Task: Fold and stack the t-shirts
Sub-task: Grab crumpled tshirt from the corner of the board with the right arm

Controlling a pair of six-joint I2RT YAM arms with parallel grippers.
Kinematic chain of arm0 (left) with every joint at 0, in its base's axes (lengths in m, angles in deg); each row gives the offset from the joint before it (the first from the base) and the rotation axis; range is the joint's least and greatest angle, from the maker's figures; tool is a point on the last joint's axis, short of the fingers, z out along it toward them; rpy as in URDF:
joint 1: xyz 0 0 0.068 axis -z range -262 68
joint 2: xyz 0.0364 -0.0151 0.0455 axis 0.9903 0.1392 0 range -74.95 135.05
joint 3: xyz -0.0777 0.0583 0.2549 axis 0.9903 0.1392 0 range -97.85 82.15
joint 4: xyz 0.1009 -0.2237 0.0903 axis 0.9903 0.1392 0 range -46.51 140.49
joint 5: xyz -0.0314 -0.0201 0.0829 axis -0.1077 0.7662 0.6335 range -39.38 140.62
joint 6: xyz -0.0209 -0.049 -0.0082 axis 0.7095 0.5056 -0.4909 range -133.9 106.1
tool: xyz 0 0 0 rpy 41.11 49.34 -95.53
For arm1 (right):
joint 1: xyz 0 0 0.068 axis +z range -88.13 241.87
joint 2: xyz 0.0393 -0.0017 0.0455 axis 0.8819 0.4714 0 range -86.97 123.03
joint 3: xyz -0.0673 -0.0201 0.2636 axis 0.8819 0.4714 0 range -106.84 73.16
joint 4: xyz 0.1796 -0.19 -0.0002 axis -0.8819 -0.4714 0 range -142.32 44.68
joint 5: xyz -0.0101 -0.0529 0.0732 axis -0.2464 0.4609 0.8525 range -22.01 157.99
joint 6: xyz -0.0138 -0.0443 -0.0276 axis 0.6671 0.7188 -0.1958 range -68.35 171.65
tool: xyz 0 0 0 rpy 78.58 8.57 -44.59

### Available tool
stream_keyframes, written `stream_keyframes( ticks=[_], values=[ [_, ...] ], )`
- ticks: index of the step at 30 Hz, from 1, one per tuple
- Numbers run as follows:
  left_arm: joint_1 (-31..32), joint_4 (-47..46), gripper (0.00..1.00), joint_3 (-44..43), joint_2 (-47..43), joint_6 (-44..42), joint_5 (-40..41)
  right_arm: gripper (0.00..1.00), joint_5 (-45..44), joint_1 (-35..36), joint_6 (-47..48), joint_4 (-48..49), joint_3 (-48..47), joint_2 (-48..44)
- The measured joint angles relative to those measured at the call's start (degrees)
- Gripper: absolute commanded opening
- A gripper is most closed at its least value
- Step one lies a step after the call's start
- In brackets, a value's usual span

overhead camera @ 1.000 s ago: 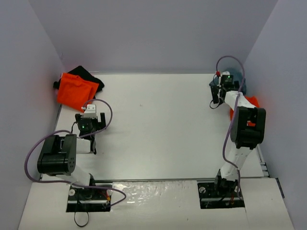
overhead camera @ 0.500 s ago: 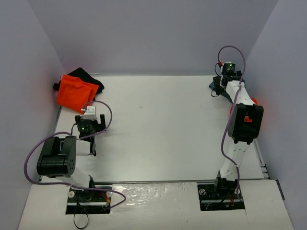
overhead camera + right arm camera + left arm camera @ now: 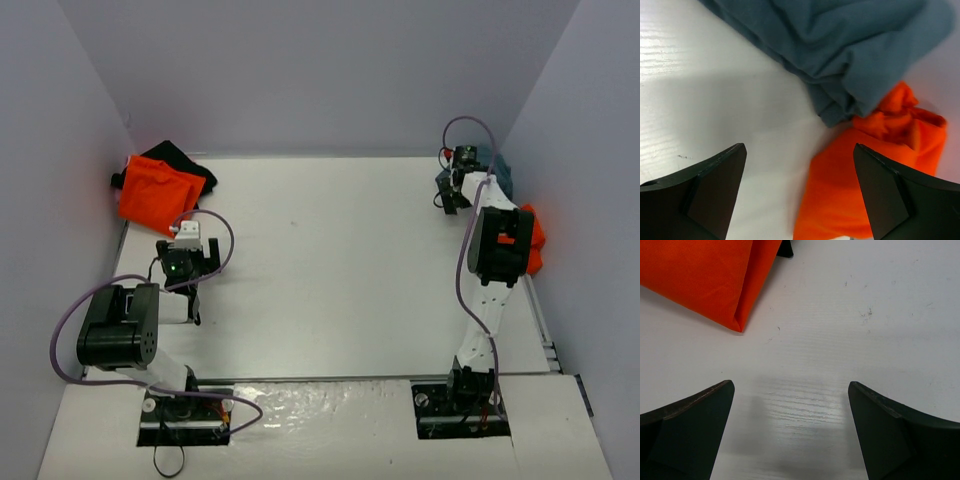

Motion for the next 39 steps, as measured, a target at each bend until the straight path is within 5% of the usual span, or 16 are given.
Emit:
stream_keyframes(
  ticks=[15,16,21,23,39],
  values=[
    [0.0,0.0,0.97,0.0,0.0,0.0,0.0,0.74,2.0,-0.3,0.1,-4.0,-11.8,8.0],
    [0.0,0.0,0.97,0.0,0.0,0.0,0.0,0.70,2.0,-0.5,0.1,-4.1,-12.5,8.5],
    [0.0,0.0,0.97,0.0,0.0,0.0,0.0,0.08,1.7,-2.2,0.3,-4.0,-17.1,12.0],
    [0.0,0.0,0.97,0.0,0.0,0.0,0.0,0.00,2.1,-3.2,0.6,-3.5,-17.7,13.1],
    [0.0,0.0,0.97,0.0,0.0,0.0,0.0,0.00,7.7,-5.6,0.3,-3.6,-15.2,10.2]
  ],
)
